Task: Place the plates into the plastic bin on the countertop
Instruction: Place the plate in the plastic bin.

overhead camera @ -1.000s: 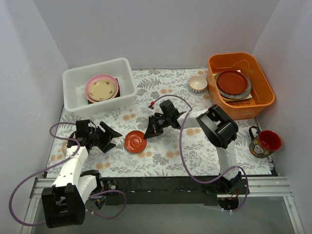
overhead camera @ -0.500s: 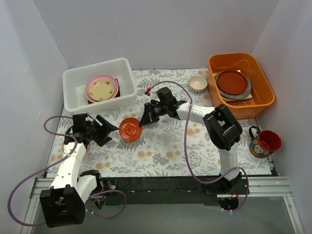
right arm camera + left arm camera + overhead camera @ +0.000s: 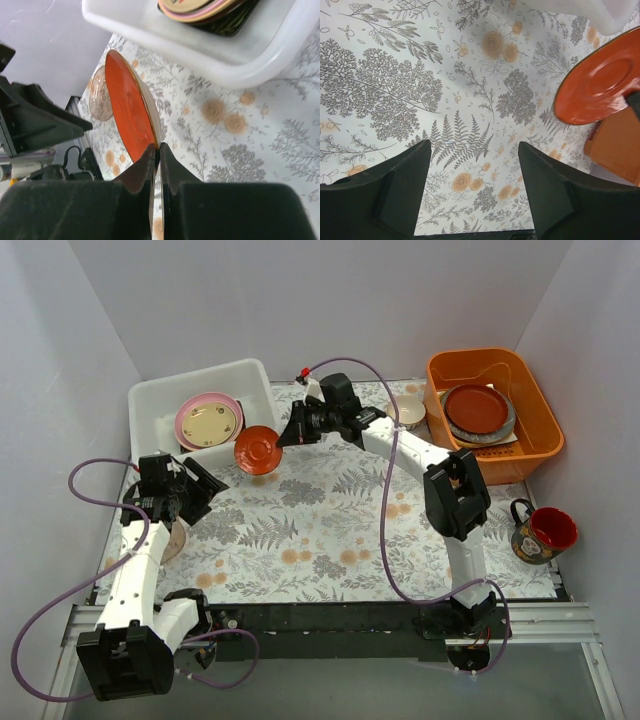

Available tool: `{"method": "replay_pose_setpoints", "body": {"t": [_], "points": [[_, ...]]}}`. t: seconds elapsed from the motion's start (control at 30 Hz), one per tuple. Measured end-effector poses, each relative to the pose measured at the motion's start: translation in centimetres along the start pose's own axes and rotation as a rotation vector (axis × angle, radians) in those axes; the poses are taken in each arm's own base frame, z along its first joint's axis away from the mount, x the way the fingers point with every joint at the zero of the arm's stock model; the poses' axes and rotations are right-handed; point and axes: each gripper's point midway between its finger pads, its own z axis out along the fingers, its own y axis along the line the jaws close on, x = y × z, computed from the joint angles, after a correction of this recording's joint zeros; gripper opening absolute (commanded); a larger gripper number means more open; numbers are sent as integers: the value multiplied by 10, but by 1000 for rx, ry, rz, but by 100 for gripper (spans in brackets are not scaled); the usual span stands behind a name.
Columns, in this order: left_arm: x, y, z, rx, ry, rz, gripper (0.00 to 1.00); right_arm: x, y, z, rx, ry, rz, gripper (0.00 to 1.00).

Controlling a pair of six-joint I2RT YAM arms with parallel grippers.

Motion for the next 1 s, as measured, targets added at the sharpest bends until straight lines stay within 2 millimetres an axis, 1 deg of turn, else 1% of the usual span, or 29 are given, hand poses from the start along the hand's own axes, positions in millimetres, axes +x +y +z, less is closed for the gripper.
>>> {"method": "replay_pose_setpoints", "body": {"t": [0.13, 0.3, 0.43, 0.6, 0.8, 0.97, 1.0], "points": [[1, 7, 0, -33, -2, 1, 71, -23, -6, 8, 25, -41, -15, 1], [-1, 8, -3, -42, -9, 13, 71, -48, -21, 22, 56, -92, -15, 1], [0, 8, -5, -40, -11, 24, 72, -61, -36, 32, 74, -127, 11, 1], [0, 7, -8, -34, -16, 34, 72, -73, -46, 45, 45, -181, 78, 1], [2, 9, -9, -29, -20, 40, 72, -80, -49, 58, -12, -227, 157, 1], [7, 15, -7, -42, -5, 37, 73, -93, -41, 65, -57, -265, 177, 1], [8, 16, -6, -43, -5, 37, 75, -94, -39, 65, -63, -269, 177, 1]]}}
